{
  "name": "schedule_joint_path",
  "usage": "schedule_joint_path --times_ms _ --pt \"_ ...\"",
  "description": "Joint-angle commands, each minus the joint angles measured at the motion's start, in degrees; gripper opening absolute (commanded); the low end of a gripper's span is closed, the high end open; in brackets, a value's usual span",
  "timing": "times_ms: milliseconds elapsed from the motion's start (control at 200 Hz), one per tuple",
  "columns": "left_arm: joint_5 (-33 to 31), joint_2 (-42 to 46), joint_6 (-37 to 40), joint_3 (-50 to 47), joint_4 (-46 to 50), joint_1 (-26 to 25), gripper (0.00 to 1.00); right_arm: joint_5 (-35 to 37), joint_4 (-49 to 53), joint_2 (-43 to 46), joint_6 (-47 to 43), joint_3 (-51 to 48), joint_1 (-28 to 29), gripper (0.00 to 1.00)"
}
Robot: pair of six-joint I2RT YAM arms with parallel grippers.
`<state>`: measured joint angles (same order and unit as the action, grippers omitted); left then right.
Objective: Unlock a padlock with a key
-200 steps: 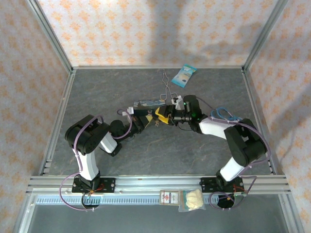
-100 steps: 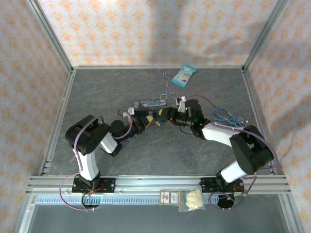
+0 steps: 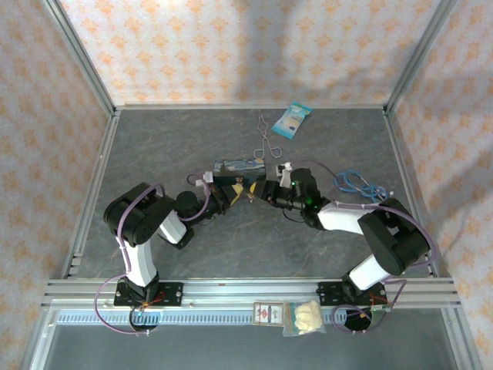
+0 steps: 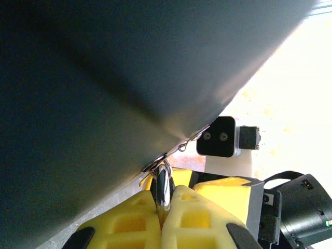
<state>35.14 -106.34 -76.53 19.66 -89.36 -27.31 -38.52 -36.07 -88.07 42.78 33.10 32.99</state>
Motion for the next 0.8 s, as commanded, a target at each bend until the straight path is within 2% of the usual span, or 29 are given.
schedule_joint_path --times_ms 0,285,400,505,581,796 --pt "-0.1 -0.6 -0.9 0.1 -15.8 -0.6 0.00 0.3 -4.1 -0.1 1.5 -0.6 0.8 0.39" --pt "-0.9 -0.9 -1.1 0.6 -15.9 -0.8 0.00 -1.5 -7.1 -1.0 4.4 -1.7 1.4 0.27" --pt "-1.2 -0.8 -1.1 0.8 -15.9 -0.9 0.00 -0.5 -6.6 -0.7 4.5 -2.7 1.4 0.29" --pt "-1.1 -0.6 -1.3 1.1 -15.9 -0.9 0.00 0.3 -5.7 -0.4 4.1 -3.1 1.4 0.37" --pt "-1.1 -0.4 -1.3 1.1 -15.6 -0.9 0.00 0.2 -6.3 -0.6 4.0 -3.2 1.5 0.37" --pt "-1.4 0.4 -0.8 0.9 -14.8 -0.8 0.00 -1.9 -12.5 -2.5 7.0 -4.5 1.5 0.22"
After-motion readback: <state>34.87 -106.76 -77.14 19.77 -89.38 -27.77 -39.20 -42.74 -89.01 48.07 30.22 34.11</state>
